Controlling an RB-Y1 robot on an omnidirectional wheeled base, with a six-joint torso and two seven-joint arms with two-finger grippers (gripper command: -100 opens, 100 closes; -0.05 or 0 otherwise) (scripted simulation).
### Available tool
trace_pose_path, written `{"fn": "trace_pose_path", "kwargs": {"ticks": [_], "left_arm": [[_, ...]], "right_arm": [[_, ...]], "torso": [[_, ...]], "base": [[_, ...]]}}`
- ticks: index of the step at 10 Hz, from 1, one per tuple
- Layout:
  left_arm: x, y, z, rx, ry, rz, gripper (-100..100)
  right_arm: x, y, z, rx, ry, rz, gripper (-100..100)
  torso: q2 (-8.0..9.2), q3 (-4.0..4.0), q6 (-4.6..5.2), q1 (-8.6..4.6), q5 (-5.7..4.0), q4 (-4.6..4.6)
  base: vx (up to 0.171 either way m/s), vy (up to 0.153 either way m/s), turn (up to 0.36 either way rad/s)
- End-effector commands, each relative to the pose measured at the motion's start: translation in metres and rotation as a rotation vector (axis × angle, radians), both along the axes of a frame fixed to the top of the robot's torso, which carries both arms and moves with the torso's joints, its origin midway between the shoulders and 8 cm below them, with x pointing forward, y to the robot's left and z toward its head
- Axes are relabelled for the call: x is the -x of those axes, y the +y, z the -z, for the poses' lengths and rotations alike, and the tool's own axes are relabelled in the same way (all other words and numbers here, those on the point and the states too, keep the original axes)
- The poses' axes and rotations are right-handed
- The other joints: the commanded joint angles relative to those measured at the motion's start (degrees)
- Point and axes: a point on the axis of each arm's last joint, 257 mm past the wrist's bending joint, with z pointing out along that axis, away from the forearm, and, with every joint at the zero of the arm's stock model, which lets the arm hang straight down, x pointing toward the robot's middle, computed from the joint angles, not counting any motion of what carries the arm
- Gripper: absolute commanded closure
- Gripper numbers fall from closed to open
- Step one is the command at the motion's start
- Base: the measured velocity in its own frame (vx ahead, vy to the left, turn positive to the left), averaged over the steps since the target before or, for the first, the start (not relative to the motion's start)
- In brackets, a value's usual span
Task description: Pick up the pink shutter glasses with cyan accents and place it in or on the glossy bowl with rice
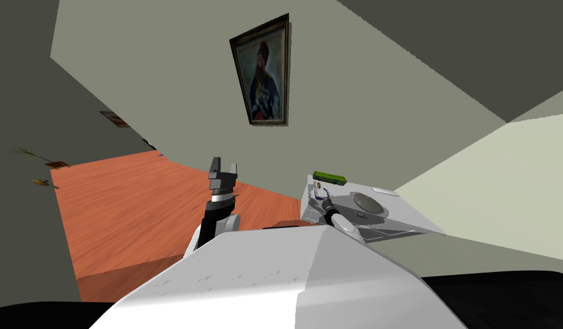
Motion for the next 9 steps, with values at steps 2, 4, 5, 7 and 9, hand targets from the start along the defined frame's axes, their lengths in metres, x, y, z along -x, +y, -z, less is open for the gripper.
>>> {"fn": "trace_pose_path", "kwargs": {"ticks": [2, 4, 5, 7, 9], "left_arm": [[0.000, 0.000, 0.000, 0.000, 0.000, 0.000, 0], [0.000, 0.000, 0.000, 0.000, 0.000, 0.000, 0], [0.000, 0.000, 0.000, 0.000, 0.000, 0.000, 0], [0.000, 0.000, 0.000, 0.000, 0.000, 0.000, 0], [0.000, 0.000, 0.000, 0.000, 0.000, 0.000, 0]], "right_arm": [[0.009, -0.006, 0.004, 0.024, 0.026, -0.022, 100], [0.012, -0.014, 0.001, 0.060, 0.041, -0.052, 100], [0.013, -0.019, -0.001, 0.078, 0.048, -0.067, 100], [0.015, -0.029, -0.006, 0.106, 0.059, -0.093, 100], [0.016, -0.038, -0.014, 0.127, 0.064, -0.112, 100]], "torso": [[0.42, 0.19, 0.15, -0.10, -0.02, 0.00], [0.95, 0.48, 0.30, -0.64, -0.10, 0.08], [0.92, 0.49, 0.30, -0.84, -0.12, 0.10], [0.92, 0.49, 0.25, -0.74, -0.11, 0.10], [0.64, 0.35, 0.17, -0.57, -0.05, 0.09]], "base": [[-0.168, -0.031, -0.113], [-0.210, -0.149, -0.102], [-0.184, -0.175, -0.107], [-0.172, -0.119, -0.073], [-0.110, -0.142, -0.037]]}}
